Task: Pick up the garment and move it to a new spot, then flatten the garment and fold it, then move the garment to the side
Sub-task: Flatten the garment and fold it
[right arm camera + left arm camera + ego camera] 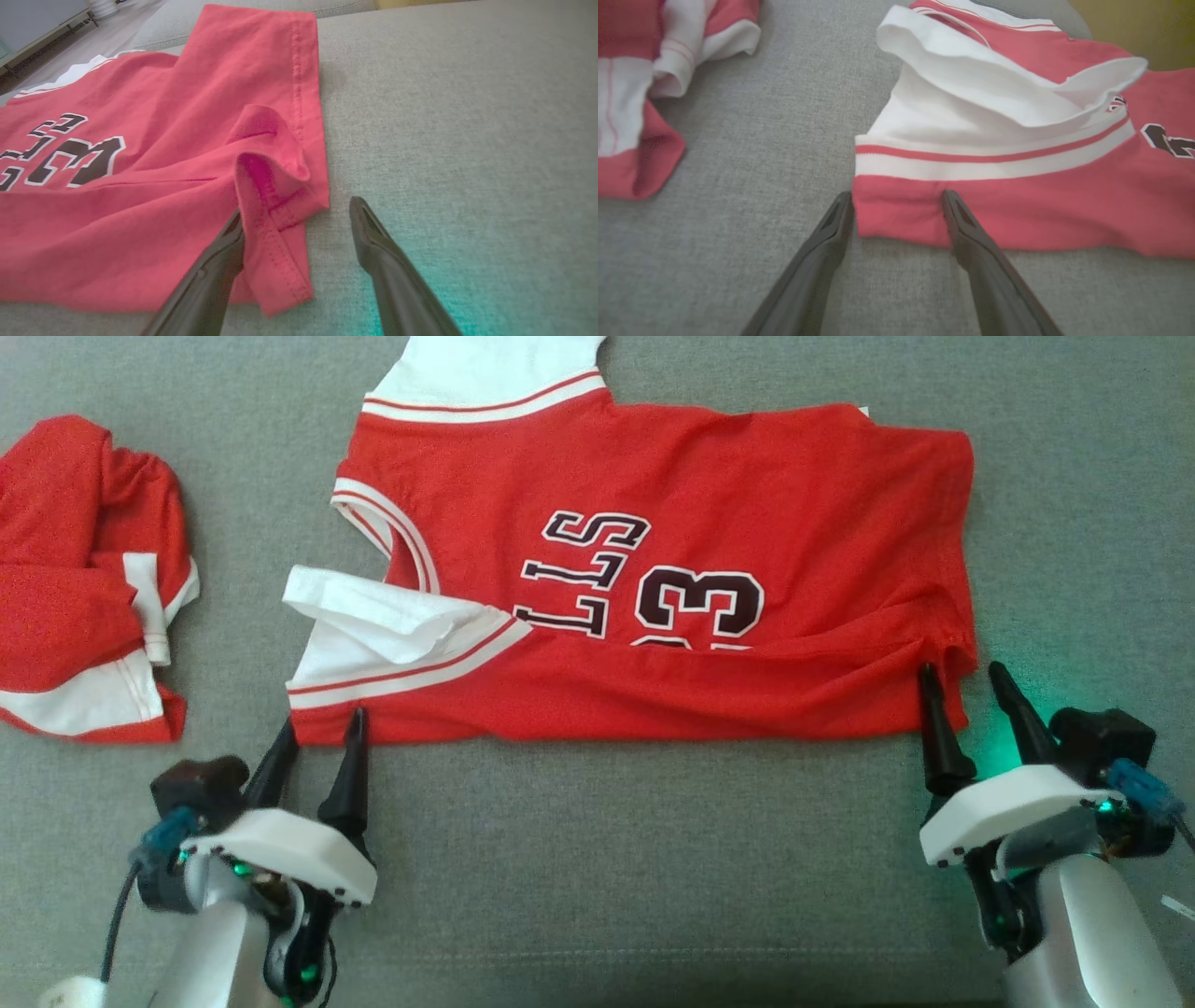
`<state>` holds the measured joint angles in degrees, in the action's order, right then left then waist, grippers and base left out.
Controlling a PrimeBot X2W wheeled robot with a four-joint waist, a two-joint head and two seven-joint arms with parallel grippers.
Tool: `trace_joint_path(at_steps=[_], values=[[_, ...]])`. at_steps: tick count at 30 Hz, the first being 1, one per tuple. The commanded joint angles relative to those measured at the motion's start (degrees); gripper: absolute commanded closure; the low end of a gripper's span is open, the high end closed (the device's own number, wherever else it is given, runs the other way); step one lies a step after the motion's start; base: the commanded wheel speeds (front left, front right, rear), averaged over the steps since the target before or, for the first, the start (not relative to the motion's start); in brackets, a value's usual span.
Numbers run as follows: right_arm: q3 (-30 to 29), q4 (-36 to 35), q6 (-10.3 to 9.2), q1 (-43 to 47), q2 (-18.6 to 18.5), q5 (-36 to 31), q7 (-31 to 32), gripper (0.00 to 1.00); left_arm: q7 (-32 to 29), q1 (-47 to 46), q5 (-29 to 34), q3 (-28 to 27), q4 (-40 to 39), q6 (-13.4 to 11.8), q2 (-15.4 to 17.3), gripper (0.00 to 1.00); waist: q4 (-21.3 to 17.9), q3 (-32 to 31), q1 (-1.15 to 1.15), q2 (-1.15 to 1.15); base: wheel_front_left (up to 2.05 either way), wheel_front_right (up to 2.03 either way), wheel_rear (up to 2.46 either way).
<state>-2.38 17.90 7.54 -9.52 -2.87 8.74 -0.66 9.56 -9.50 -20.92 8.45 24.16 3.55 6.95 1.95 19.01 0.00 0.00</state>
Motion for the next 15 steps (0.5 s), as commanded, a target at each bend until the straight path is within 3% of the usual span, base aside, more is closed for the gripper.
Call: trace_joint_path(at_steps=[1, 2, 3, 5, 6, 7, 9, 10, 15], values=[[1.29, -0.76, -0.05, -1.55, -0.04, 0.28, -0.36, 0.00, -1.18, -1.29, -0.91, -1.67, 0.41, 0.34, 0.93, 0.00, 0.13, 0.22, 0.00, 0.00, 0.00, 0.00, 0.00], [1.57, -0.18, -0.05, -1.77, -0.03, 0.69, -0.10, 0.00, -1.69, -1.57, -1.05, -1.53, 0.90, 0.49, 1.07, 0.00, 0.11, 0.36, 0.00, 0.00, 0.00, 0.00, 0.00], [2.01, 0.40, -0.05, -1.95, -0.03, 1.16, 0.29, 0.00, -2.39, -1.81, -1.23, -1.32, 1.47, 0.67, 1.19, 0.21, 0.12, 0.48, 0.00, 0.00, 0.00, 0.00, 0.00], [3.09, 1.45, -0.05, -2.14, -0.02, 2.04, 1.39, 0.00, -3.33, -2.29, -1.42, -0.86, 2.24, 0.99, 1.40, 0.93, 0.18, 0.69, 0.00, 0.00, 0.00, 0.00, 0.00], [3.63, 1.92, -0.05, -2.12, -0.02, 2.61, 2.03, 0.00, -4.00, -2.37, -1.49, -0.54, 2.71, 1.15, 1.51, 1.00, 0.19, 0.75, 0.00, 0.00, 0.00, 0.00, 0.00], [4.02, 2.33, -0.05, -1.98, -0.02, 3.29, 2.73, 0.17, -4.42, -2.49, -1.52, -0.26, 2.99, 1.29, 1.63, 1.00, 0.23, 0.77, 0.00, 0.00, 0.00, 0.00, 0.00], [4.42, 2.99, -0.05, -1.51, -0.02, 4.53, 4.14, 0.93, -4.66, -2.60, -1.40, 0.25, 3.20, 1.48, 1.84, 1.00, 0.29, 0.77, 0.00, 0.00, 0.00, 0.00, 0.00], [4.56, 2.95, -0.05, -1.26, -0.02, 5.16, 4.32, 1.00, -4.61, -2.56, -1.35, 0.45, 3.15, 1.53, 1.89, 1.00, 0.33, 0.73, 0.00, 0.00, 0.00, 0.00, 0.00], [3.98, 0.77, -0.05, 0.34, -0.01, 7.19, 4.25, 1.00, -2.99, -1.87, -0.87, 0.76, 0.93, 1.07, 2.17, 1.00, 0.38, 0.25, 0.00, 0.00, 0.00, 0.00, 0.00]])
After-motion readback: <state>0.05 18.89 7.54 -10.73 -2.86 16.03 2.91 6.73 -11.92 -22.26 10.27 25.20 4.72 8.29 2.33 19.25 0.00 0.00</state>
